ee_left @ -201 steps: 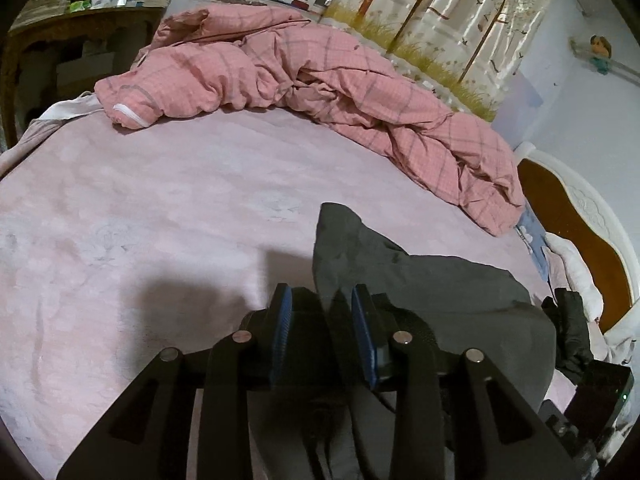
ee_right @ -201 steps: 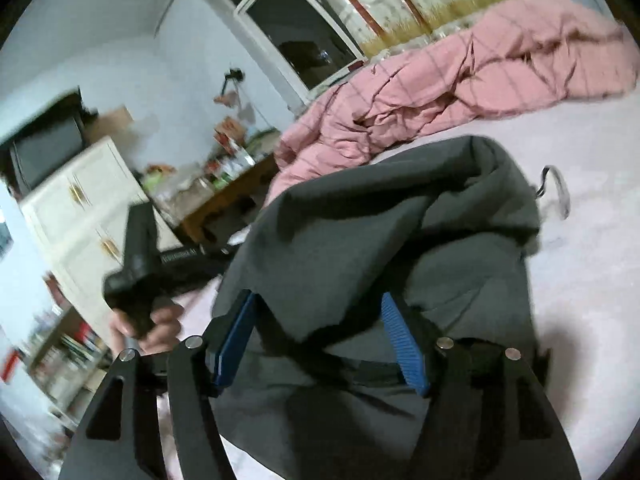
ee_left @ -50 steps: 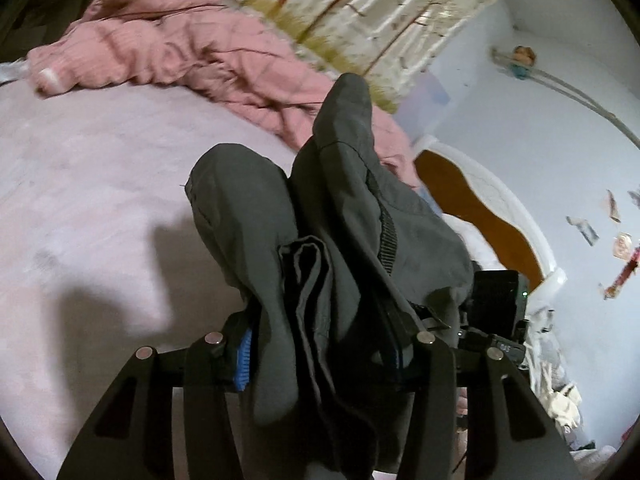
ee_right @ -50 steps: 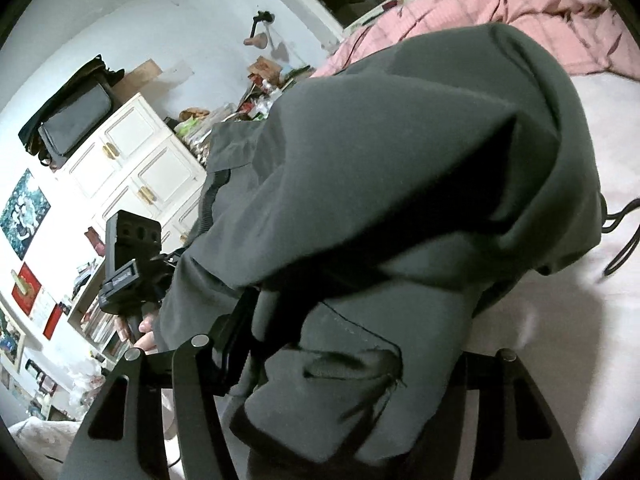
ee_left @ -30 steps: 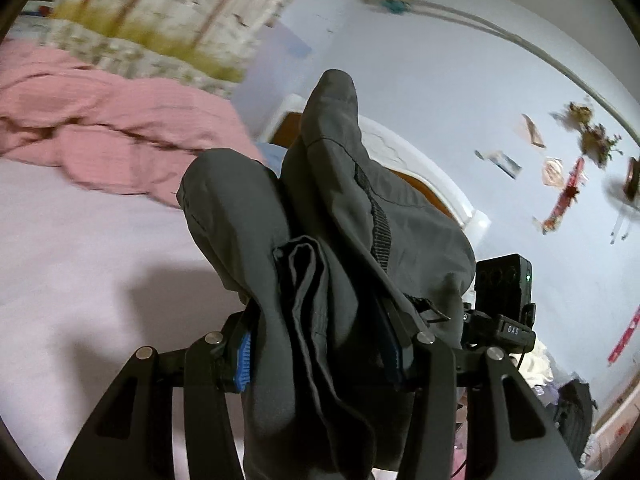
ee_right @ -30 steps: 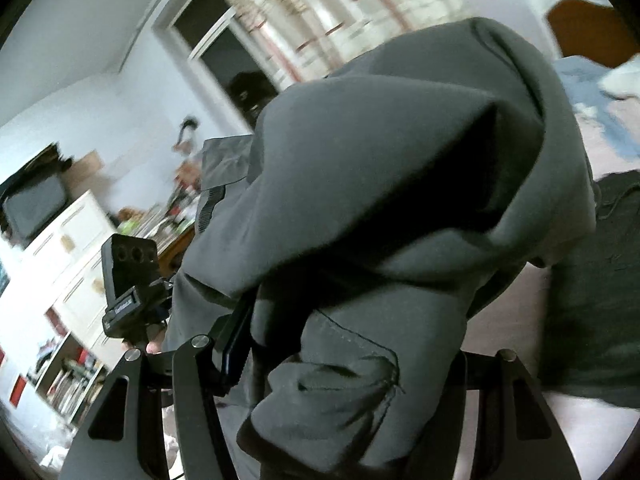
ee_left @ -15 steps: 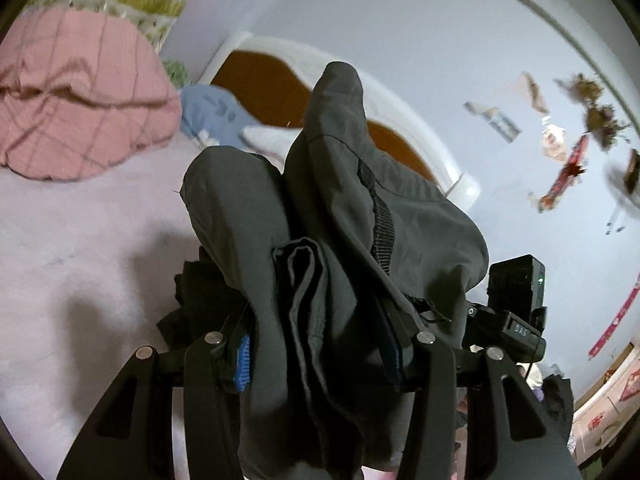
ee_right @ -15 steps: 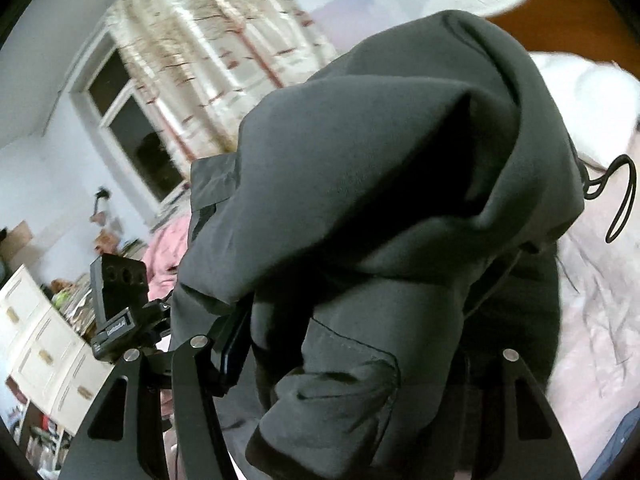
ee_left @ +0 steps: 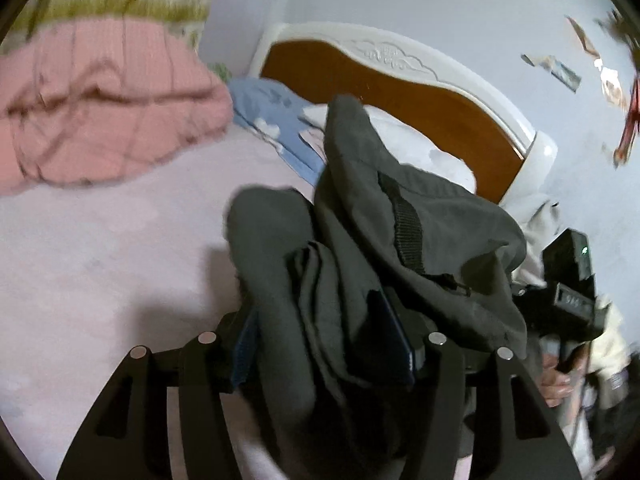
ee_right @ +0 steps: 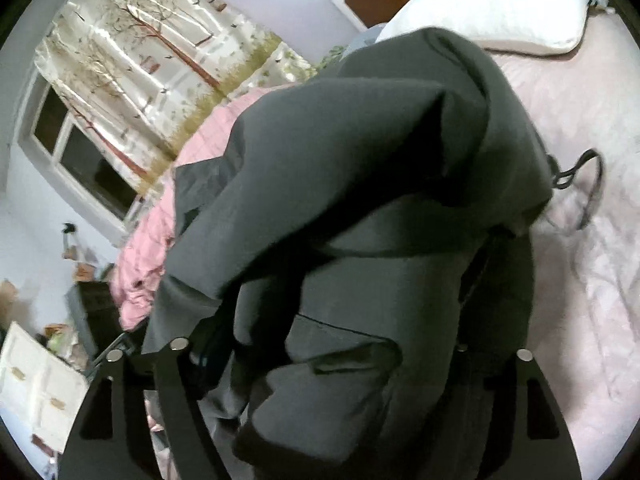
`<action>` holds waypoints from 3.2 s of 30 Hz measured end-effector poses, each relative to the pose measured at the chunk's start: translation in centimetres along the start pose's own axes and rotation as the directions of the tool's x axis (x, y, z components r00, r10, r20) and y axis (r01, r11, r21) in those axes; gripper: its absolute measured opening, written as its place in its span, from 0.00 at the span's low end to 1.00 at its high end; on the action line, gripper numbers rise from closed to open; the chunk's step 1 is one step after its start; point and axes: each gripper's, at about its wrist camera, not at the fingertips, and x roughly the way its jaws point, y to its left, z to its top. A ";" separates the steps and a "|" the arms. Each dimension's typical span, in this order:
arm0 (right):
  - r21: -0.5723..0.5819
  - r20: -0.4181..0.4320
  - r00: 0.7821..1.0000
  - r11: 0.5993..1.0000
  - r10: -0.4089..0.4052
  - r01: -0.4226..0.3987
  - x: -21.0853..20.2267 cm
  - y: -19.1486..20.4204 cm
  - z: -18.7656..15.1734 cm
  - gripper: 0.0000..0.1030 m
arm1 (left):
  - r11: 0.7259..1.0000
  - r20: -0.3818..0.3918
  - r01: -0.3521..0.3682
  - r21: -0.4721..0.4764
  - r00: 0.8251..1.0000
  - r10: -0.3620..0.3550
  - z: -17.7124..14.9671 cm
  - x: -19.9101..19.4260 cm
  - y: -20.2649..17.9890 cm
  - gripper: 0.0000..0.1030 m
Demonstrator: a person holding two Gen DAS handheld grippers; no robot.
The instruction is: Fold large clothes
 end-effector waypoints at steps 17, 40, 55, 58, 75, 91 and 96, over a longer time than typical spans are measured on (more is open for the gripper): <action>-0.060 0.233 0.922 0.942 -0.309 0.331 -8.8 6.7 -7.1 0.87 | 0.961 0.240 -0.277 0.004 0.933 0.268 -3.0 -12.1 3.7 0.78; -0.364 0.492 0.856 0.856 -0.158 0.367 5.6 27.4 -21.3 1.00 | 0.782 0.431 -0.623 -0.027 0.699 0.571 -15.6 -21.3 12.5 0.99; -0.387 0.533 0.814 0.790 -0.230 0.476 8.4 27.5 -24.6 1.00 | 0.766 0.453 -0.641 -0.046 0.670 0.588 -16.6 -21.6 12.8 1.00; -0.362 0.528 0.816 0.806 -0.236 0.468 8.2 26.9 -24.2 1.00 | 0.765 0.444 -0.643 -0.052 0.671 0.594 -16.5 -21.5 13.0 1.00; -0.396 0.550 0.802 0.773 -0.233 0.495 8.3 27.8 -24.7 1.00 | 0.772 0.387 -0.631 -0.079 0.694 0.607 -16.3 -21.1 14.2 1.00; -0.436 0.533 0.815 0.752 -0.228 0.495 8.9 28.9 -25.3 1.00 | 0.764 0.358 -0.641 -0.074 0.698 0.620 -16.3 -20.8 14.7 1.00; -0.443 0.507 0.830 0.755 -0.234 0.484 9.3 28.8 -25.2 1.00 | 0.764 0.358 -0.641 -0.073 0.698 0.620 -16.3 -20.7 14.7 1.00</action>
